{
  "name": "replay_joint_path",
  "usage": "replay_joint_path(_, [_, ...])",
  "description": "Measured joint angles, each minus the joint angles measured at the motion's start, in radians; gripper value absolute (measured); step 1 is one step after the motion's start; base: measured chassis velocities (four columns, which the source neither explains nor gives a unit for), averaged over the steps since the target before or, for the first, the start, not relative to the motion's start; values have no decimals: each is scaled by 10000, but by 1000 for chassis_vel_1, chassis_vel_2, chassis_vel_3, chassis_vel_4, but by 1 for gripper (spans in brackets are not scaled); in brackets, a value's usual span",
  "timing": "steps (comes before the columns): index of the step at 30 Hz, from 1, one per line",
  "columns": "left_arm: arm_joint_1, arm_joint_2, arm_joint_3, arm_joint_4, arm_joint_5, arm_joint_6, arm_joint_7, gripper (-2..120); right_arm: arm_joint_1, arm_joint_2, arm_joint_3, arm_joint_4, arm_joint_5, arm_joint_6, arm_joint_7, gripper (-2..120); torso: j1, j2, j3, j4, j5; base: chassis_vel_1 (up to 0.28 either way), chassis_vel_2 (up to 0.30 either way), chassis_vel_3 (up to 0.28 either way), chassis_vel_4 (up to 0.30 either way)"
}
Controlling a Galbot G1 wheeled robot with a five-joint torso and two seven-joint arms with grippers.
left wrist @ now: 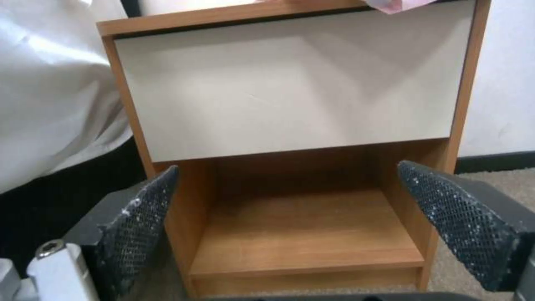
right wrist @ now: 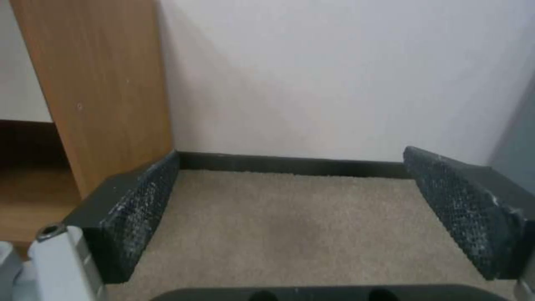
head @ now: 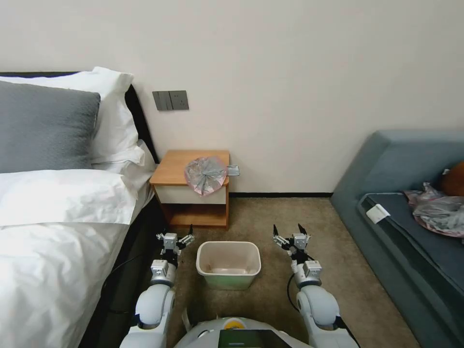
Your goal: Pick up the garbage bag from the table and place it over the trash can.
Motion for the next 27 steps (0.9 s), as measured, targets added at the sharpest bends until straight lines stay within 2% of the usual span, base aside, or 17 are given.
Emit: replay_joint_path(27, [0,0,0,0,0,0,0,100,1,0,0,0,0,0,0,100,0,1,0,0,0,0,0,0,0])
